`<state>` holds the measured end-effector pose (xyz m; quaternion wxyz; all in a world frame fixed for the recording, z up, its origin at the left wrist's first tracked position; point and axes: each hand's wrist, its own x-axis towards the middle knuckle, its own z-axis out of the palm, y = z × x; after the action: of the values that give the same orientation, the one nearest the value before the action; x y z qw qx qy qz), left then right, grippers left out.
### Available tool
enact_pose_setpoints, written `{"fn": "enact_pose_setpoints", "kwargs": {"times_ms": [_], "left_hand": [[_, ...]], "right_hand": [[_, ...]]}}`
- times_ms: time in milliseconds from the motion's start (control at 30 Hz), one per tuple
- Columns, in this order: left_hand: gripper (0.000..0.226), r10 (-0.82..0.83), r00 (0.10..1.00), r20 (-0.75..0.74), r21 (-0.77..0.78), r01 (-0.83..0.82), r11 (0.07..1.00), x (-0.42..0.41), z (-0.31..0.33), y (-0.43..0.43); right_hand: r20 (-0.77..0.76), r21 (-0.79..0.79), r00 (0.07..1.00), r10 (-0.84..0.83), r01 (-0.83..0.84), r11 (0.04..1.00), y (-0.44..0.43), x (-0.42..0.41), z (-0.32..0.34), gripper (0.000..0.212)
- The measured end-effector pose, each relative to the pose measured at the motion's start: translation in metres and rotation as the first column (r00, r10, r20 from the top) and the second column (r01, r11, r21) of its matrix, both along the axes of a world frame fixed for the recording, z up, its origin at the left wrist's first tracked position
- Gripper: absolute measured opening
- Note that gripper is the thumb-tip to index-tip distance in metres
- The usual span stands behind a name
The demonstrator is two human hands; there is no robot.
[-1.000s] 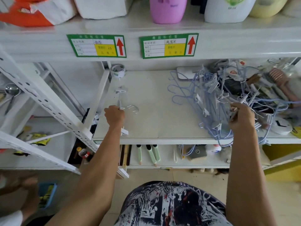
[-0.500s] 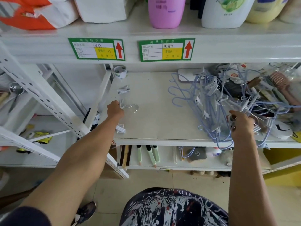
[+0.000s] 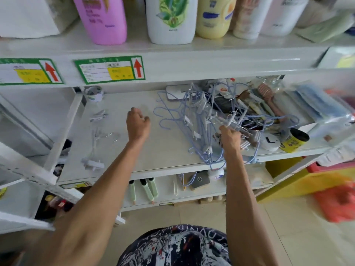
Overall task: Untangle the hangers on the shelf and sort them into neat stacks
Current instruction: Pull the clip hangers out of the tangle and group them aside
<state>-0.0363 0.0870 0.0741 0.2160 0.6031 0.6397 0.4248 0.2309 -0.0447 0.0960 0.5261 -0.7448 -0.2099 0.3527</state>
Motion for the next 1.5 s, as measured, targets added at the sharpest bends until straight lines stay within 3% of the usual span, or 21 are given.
{"fn": "enact_pose_setpoints", "kwargs": {"times_ms": [67,133,200,333,500,667,767,867,933,1033,1200,1300,1500], "left_hand": [[0.008,-0.198,0.97,0.143,-0.116,0.215,0.97,0.064,0.013,-0.019],[0.008,-0.358,0.894,0.27,-0.233,0.421,0.877,0.121,0.022,-0.041],[0.015,-0.421,0.85,0.317,-0.297,0.51,0.807,0.167,0.021,-0.058],[0.025,-0.353,0.835,0.422,-0.41,0.523,0.747,0.219,0.025,-0.086],[0.02,-0.223,0.815,0.535,-0.509,0.522,0.685,0.244,0.031,-0.104],[0.037,-0.067,0.814,0.578,-0.607,0.482,0.632,0.271,0.028,-0.116],[0.048,-0.049,0.792,0.609,-0.611,0.508,0.607,0.283,0.028,-0.12],[0.026,-0.083,0.796,0.6,-0.598,0.515,0.615,0.289,0.031,-0.123],[0.017,-0.049,0.784,0.619,-0.585,0.502,0.636,0.292,0.031,-0.124],[0.022,0.088,0.716,0.693,-0.584,0.486,0.65,0.293,0.03,-0.123],[0.027,0.124,0.698,0.706,-0.552,0.431,0.713,0.303,0.029,-0.136],[0.028,0.142,0.665,0.733,-0.517,0.41,0.751,0.309,0.022,-0.145],[0.029,0.108,0.702,0.704,-0.495,0.376,0.783,0.313,0.013,-0.145]], "right_hand": [[0.054,0.003,0.998,0.025,-0.025,1.0,-0.001,0.002,-0.001,0.029],[0.133,-0.002,0.989,0.063,-0.064,0.998,-0.001,0.009,0.0,0.035],[0.237,-0.038,0.961,0.141,-0.136,0.99,-0.002,0.019,0.002,0.04],[0.414,-0.131,0.871,0.265,-0.231,0.964,-0.005,0.047,0.004,0.027],[0.43,-0.158,0.809,0.401,-0.37,0.916,-0.015,0.088,-0.005,0.023],[0.478,-0.145,0.707,0.521,-0.521,0.841,-0.03,0.117,-0.014,0.027],[0.443,-0.131,0.699,0.561,-0.569,0.812,-0.037,0.13,-0.021,0.034],[0.417,-0.132,0.693,0.588,-0.594,0.794,-0.038,0.142,-0.021,0.036],[0.378,-0.065,0.738,0.559,-0.581,0.811,-0.038,0.148,-0.022,0.043],[0.37,0.052,0.855,0.364,-0.41,0.91,-0.04,0.161,-0.025,0.032],[0.326,0.019,0.944,0.044,-0.053,0.998,-0.049,0.173,-0.031,0.021],[0.325,-0.055,0.935,0.142,-0.131,0.99,-0.048,0.176,-0.046,0.027],[0.258,-0.075,0.92,0.295,-0.286,0.955,-0.046,0.179,-0.045,0.052]]}}
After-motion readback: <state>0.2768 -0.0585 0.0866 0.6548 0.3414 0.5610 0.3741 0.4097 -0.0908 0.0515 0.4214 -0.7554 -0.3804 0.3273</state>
